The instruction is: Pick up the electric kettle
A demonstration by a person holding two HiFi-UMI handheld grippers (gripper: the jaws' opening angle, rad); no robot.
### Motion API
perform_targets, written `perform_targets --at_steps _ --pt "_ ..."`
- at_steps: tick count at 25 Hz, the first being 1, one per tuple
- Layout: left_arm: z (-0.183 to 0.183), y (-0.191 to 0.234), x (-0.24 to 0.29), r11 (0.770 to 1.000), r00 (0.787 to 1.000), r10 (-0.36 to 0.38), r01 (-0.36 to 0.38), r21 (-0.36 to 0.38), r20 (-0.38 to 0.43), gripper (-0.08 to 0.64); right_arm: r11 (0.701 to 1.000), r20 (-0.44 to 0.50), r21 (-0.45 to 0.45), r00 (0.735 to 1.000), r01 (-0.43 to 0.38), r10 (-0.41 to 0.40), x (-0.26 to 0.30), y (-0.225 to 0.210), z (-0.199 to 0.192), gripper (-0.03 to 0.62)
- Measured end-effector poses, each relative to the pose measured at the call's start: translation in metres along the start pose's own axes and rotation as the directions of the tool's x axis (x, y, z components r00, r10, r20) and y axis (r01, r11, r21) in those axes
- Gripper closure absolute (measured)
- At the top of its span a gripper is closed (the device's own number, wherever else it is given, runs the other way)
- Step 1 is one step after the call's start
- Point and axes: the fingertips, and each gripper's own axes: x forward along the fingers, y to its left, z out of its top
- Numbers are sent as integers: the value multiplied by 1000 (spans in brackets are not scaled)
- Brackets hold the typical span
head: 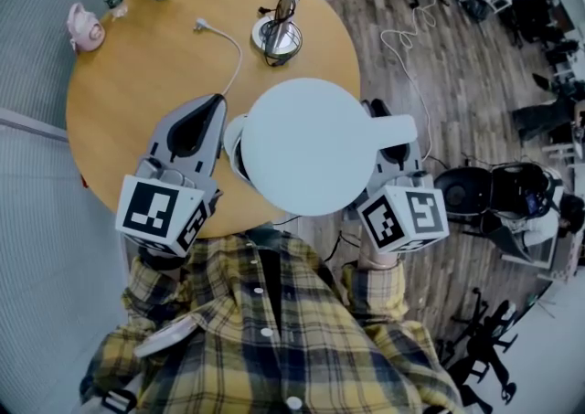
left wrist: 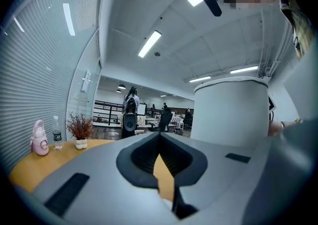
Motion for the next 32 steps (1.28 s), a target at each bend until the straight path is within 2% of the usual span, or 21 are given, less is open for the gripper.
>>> perform_targets --at_steps 6,32 --pt "-2 -2 -1 1000 1000 6 -6 2 -2 557 1000 -11 -3 1000 -18 18 -3 3 -5 497" --pt "-14 -1 -4 1000 999 27 -27 -11 -19 557 1000 -48 4 999 8 -8 0 -3 -27 497"
